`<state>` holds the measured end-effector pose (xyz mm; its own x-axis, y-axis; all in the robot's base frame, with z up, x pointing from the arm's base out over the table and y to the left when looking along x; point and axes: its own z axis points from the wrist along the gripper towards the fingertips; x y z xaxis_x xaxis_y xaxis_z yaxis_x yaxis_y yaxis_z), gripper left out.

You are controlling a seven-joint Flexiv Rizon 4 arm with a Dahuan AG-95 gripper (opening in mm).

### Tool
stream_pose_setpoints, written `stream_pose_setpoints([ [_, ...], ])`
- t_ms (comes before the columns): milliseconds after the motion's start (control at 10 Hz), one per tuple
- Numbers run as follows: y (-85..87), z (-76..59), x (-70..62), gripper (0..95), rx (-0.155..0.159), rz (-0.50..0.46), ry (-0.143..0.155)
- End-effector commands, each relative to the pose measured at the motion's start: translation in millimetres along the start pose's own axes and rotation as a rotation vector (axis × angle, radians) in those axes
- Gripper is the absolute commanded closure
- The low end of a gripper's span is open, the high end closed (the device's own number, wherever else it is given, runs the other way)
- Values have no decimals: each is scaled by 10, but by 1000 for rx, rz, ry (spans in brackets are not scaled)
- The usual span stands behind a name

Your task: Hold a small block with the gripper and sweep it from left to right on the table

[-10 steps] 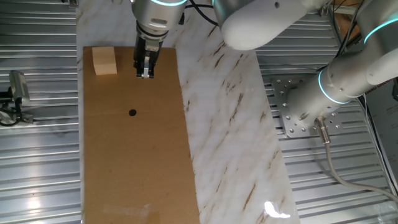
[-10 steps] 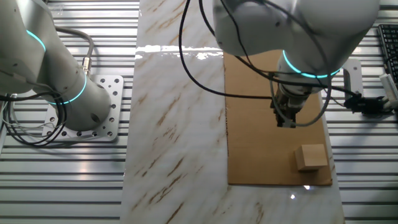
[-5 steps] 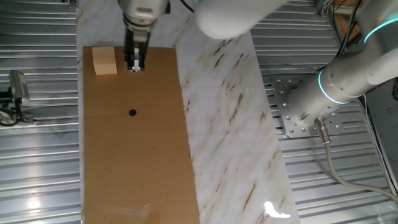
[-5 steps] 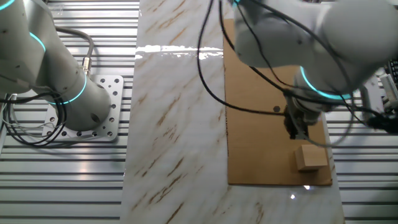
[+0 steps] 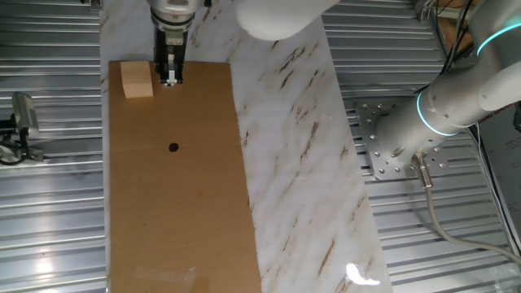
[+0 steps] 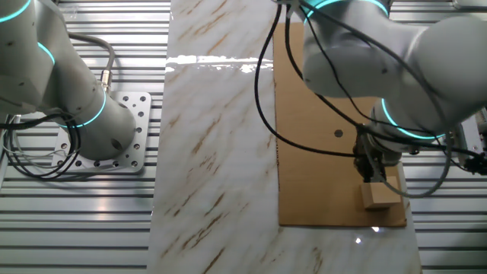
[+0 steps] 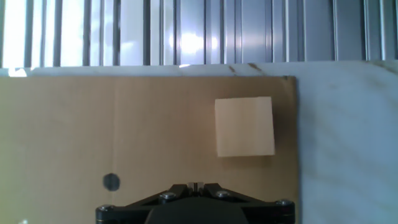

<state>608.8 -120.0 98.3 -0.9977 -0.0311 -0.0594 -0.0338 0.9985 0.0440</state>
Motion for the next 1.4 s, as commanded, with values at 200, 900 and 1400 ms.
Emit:
stream_pose_setpoints([
  [200,-41,-12,-145,950,3,-23,20],
  [900,-111,12,-544,950,35,-82,75],
  [1400,-120,60,-696,950,49,-107,85],
])
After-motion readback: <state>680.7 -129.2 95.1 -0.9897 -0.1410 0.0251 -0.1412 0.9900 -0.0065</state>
